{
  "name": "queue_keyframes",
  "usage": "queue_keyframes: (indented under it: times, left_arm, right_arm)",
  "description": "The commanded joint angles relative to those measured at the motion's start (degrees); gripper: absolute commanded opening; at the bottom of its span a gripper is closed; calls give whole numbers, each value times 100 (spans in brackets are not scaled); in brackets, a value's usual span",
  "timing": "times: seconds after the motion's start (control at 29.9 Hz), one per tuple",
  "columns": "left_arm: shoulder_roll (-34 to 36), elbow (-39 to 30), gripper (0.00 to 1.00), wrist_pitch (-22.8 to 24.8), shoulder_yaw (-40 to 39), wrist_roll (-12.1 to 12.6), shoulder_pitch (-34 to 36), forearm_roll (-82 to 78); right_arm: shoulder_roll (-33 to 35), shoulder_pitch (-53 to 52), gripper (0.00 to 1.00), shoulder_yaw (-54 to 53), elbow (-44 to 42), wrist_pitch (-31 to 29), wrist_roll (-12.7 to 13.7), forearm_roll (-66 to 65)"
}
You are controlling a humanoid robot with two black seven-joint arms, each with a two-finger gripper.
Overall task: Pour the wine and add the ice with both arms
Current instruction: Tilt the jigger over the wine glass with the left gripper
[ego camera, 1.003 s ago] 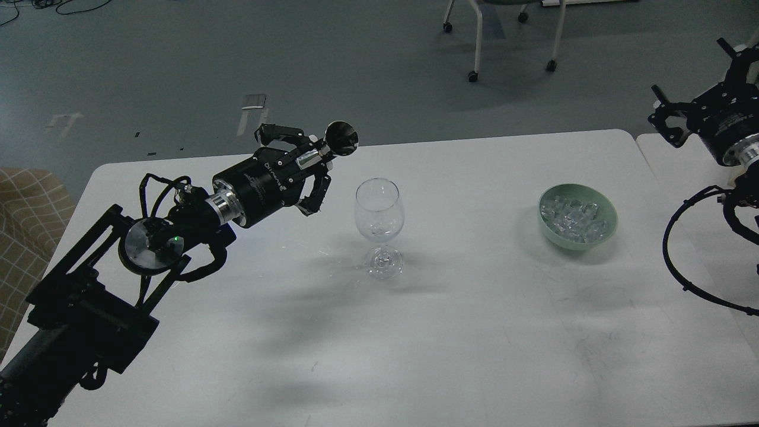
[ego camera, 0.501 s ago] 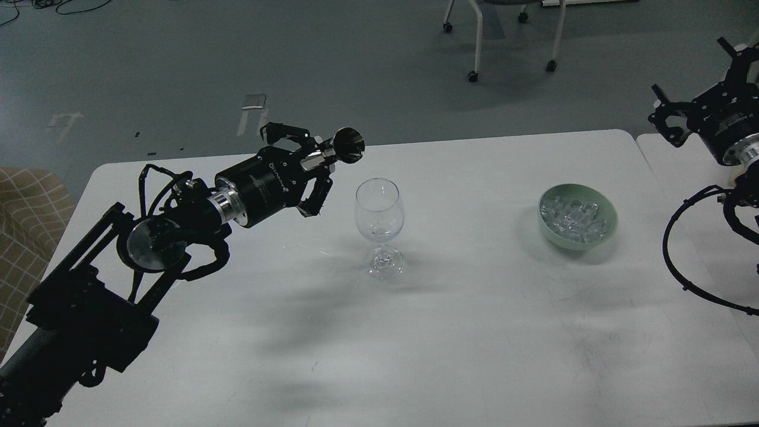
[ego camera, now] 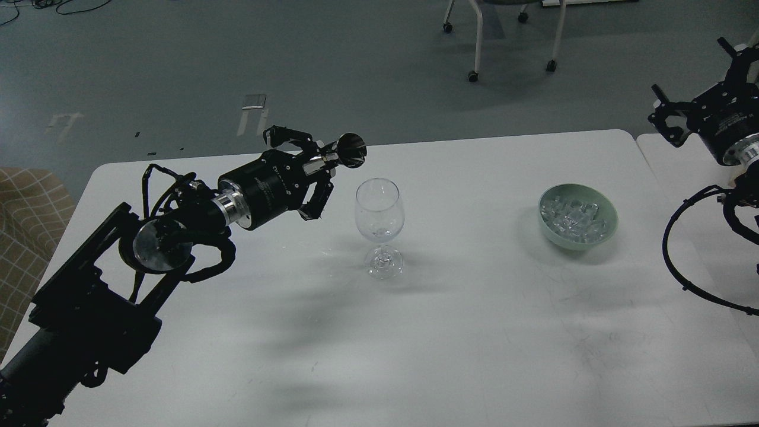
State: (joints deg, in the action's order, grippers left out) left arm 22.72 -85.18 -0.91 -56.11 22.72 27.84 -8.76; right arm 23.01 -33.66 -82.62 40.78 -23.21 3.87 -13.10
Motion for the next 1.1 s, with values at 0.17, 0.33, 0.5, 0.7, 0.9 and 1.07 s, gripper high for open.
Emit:
queue_keyframes:
  times: [0.17,0.33,0.5,0.7,0.9,1.07]
  left_arm:
    - [-31,-113,0,-6,3,180,-6,-592]
    - [40,10,0,3,-6,189,2,-671]
    - [31,10,0,-6,-6,180,2,-986]
    - [-13,-42,0,20,-6,250,11,-1427]
    - [-4,-51,0,29,3,303,20,-1742]
    - [-4,-86,0,55,-6,391,64,-1849]
  right_arm:
    - [1,0,100,0,0,0,0,0]
    - [19,0,100,-17,0,0,-9,0]
    - [10,0,100,-9,0,-8,0,0]
    - [1,0,100,-17,0,0,-9,0]
    - [45,-9,100,-17,0,-8,-9,0]
    - [54,0,100,-17,-9,-17,0,0]
